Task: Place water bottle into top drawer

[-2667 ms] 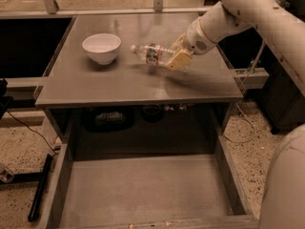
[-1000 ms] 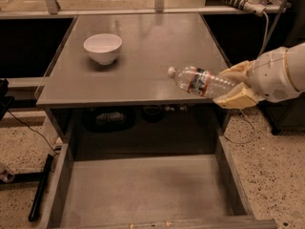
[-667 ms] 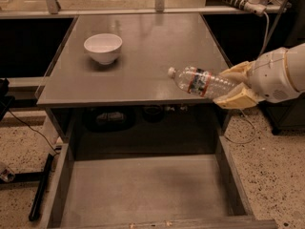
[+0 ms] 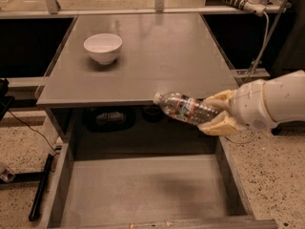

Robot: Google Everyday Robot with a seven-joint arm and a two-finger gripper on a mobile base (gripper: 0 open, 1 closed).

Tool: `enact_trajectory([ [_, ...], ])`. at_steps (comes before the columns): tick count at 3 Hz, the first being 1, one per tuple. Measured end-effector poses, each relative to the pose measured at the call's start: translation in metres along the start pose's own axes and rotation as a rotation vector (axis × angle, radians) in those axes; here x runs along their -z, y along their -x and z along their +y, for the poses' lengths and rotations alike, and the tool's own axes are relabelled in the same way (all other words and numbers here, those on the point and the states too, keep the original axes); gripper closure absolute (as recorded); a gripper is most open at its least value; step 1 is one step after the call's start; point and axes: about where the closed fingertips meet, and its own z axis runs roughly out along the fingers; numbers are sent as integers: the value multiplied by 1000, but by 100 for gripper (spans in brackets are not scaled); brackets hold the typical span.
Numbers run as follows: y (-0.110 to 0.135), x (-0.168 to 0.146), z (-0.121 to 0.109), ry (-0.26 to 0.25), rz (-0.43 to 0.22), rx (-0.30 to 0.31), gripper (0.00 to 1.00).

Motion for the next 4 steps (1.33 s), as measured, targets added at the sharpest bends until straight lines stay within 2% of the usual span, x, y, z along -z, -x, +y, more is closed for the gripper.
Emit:
enact_trajectory([
  [1, -19, -29, 21, 16, 7, -23, 100],
  [3, -60, -85, 29, -29, 4, -8, 100],
  [4, -75, -148, 43, -13, -49, -2, 100],
])
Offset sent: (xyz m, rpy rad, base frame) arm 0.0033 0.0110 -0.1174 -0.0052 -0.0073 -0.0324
